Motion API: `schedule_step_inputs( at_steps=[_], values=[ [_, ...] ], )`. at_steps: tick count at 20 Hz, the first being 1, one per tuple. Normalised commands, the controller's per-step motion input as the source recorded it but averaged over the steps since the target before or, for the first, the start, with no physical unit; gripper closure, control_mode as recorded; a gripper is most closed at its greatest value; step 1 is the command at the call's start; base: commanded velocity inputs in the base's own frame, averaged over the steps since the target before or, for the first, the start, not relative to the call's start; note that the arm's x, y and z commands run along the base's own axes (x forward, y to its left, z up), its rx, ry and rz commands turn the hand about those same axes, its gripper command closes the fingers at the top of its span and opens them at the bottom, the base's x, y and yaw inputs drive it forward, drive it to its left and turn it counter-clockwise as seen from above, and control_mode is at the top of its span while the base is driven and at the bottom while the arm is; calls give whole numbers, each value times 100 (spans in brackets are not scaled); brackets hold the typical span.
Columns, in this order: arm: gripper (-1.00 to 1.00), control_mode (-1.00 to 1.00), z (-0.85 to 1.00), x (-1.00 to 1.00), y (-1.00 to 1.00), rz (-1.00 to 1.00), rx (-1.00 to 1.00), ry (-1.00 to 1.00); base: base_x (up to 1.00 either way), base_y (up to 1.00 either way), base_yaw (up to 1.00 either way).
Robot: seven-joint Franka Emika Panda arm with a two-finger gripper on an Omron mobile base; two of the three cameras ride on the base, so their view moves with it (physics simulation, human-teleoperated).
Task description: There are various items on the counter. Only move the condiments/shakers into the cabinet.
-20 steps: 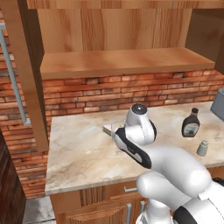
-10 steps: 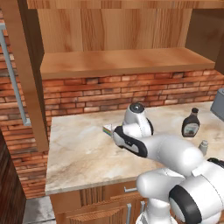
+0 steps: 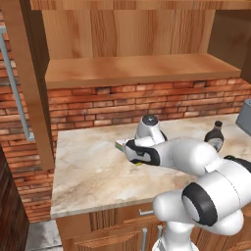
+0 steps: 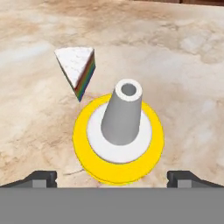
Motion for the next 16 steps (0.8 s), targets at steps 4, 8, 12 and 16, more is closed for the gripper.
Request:
schedule_step_inputs(
  at_steps=[4,8,12,16],
  values=[
    [-100,-100,-13,24,9,0,1,-2,0,0,0],
    [100,-100,-12,21,5,0,0,-1,0,0,0],
    [100,-100,0,0,0,0,0,0,0,0,0],
    [100,-100,0,0,0,0,0,0,0,0,0]
  ],
)
